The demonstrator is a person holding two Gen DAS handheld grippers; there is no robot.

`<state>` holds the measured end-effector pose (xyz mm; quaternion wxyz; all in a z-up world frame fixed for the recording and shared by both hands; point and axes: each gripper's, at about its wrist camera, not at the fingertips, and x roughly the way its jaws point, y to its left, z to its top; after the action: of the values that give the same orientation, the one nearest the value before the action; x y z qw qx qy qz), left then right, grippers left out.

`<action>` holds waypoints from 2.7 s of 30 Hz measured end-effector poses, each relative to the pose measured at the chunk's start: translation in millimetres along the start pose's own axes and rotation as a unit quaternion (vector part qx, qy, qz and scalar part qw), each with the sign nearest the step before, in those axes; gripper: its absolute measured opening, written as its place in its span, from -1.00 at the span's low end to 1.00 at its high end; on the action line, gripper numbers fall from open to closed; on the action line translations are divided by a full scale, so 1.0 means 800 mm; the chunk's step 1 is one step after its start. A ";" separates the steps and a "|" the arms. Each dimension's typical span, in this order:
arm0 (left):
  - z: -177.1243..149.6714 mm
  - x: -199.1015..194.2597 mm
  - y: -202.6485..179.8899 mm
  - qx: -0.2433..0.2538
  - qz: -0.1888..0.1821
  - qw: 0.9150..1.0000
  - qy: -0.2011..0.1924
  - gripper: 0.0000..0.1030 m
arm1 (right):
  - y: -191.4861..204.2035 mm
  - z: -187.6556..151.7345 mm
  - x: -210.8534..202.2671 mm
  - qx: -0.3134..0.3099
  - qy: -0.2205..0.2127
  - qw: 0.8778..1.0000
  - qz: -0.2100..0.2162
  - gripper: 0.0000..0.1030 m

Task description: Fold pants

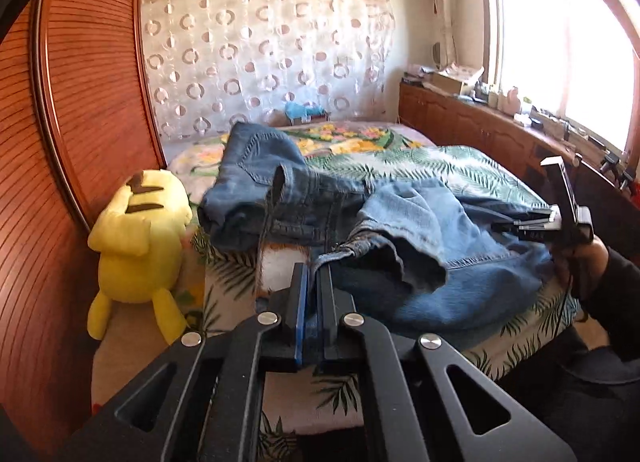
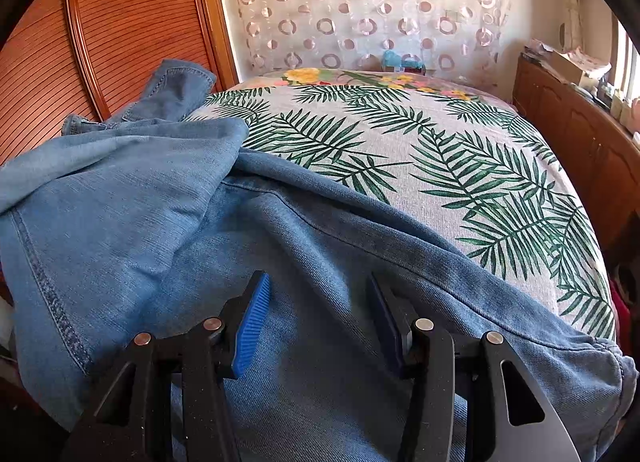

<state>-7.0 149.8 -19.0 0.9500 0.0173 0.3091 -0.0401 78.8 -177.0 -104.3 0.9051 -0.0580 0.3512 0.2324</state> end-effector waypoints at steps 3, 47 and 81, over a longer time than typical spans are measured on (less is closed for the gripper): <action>-0.007 0.007 0.004 -0.008 0.006 1.000 0.012 -0.58 | -0.001 0.000 0.000 -0.001 0.000 1.000 -0.001 0.01; -0.026 0.090 -0.089 0.012 -0.063 0.996 0.054 -0.94 | -0.001 -0.002 -0.001 -0.003 0.000 1.000 0.000 0.01; 0.034 0.101 0.031 -0.014 0.022 0.999 0.028 0.47 | -0.002 -0.002 0.001 -0.005 0.000 1.000 -0.001 0.01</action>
<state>76.7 167.4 -44.3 0.9420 0.0123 0.3351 -0.0142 78.9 -178.8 -106.3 0.9050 -0.0630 0.3502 0.2331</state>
